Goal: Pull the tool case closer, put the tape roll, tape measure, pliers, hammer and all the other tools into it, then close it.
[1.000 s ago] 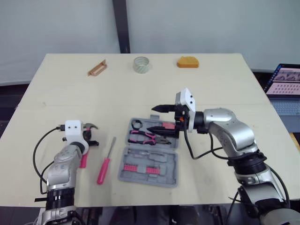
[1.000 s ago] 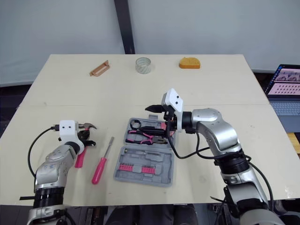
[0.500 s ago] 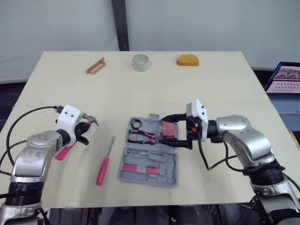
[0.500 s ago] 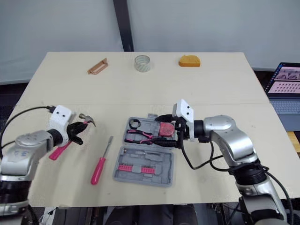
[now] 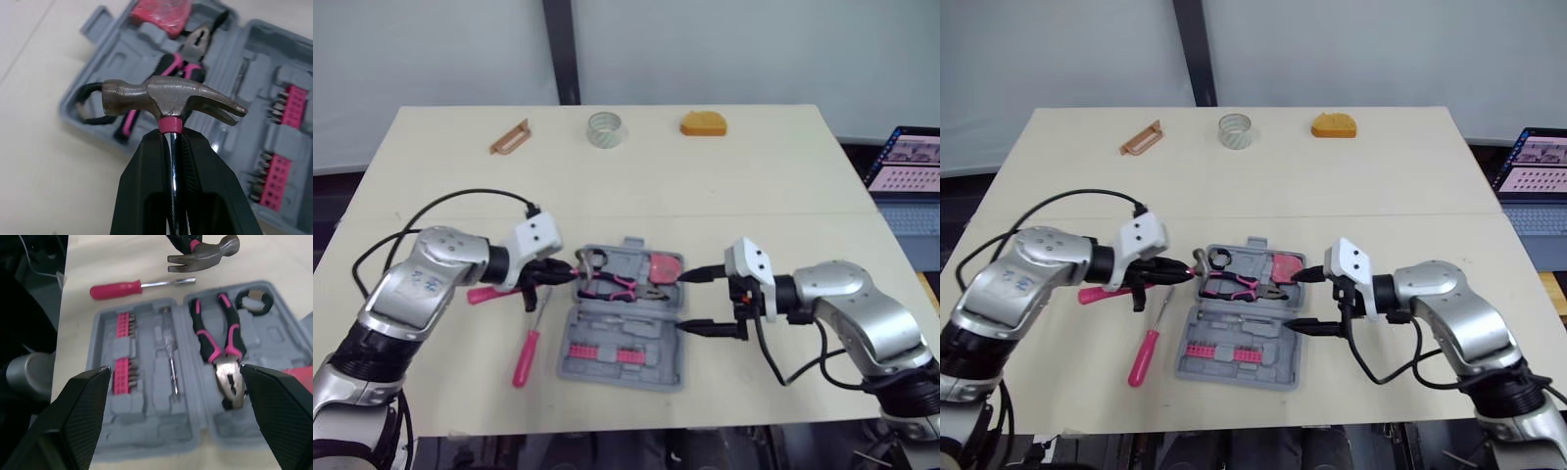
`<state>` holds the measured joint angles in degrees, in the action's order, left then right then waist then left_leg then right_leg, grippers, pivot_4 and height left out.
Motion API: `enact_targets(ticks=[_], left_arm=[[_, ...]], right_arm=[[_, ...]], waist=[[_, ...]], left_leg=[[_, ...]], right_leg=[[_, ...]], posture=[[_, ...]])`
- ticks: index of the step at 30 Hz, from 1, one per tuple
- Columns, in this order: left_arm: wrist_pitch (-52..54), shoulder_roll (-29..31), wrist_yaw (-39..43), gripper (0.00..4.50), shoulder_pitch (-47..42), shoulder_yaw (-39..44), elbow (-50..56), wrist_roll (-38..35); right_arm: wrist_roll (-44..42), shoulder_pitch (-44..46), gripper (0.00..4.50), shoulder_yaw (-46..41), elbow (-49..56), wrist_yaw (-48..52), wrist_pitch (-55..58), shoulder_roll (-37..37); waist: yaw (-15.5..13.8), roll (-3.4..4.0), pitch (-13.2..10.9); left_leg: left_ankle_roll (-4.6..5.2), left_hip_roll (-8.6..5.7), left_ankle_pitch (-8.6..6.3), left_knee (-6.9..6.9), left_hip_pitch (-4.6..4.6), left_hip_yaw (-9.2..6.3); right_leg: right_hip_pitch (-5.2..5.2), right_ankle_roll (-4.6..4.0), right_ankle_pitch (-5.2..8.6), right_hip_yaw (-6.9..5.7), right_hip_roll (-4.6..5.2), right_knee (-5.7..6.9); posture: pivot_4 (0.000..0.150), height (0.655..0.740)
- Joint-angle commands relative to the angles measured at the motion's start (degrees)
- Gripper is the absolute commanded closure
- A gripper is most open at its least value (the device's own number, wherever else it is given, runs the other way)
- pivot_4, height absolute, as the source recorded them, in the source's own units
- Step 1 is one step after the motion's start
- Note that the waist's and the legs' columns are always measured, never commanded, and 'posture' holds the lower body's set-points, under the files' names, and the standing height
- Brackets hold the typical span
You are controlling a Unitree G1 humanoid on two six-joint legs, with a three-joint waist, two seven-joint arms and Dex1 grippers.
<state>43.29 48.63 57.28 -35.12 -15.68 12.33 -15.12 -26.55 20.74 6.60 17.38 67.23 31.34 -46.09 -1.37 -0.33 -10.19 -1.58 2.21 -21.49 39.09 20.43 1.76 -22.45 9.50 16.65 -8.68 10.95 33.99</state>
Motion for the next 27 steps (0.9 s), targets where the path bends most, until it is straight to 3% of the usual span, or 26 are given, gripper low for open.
enact_targets(ticks=[1, 27], left_arm=[[0.62, -2.28, 1.98, 4.47, -3.26, -3.62, 0.50, 0.93], [6.22, -14.75, -2.78, 4.47, -3.82, -19.26, 6.59, 8.39]], right_arm=[[-1.40, -0.44, 0.00, -2.57, 2.24, 1.32, -0.45, -2.05], [-0.83, -5.41, 0.00, -3.97, 2.93, 1.91, -1.05, -7.27]], waist=[[-0.05, -0.01, -0.01], [-0.17, -0.09, -0.05]], left_leg=[[0.00, 0.00, 0.00, 0.02, 0.00, 0.00], [0.02, 0.00, 0.00, 0.17, 0.02, 0.01]], right_leg=[[0.01, 0.00, -0.03, 0.01, 0.00, -0.01], [0.03, -0.05, -0.11, 0.07, -0.01, 0.04]], posture=[[0.150, 0.7400], [0.150, 0.7400]])
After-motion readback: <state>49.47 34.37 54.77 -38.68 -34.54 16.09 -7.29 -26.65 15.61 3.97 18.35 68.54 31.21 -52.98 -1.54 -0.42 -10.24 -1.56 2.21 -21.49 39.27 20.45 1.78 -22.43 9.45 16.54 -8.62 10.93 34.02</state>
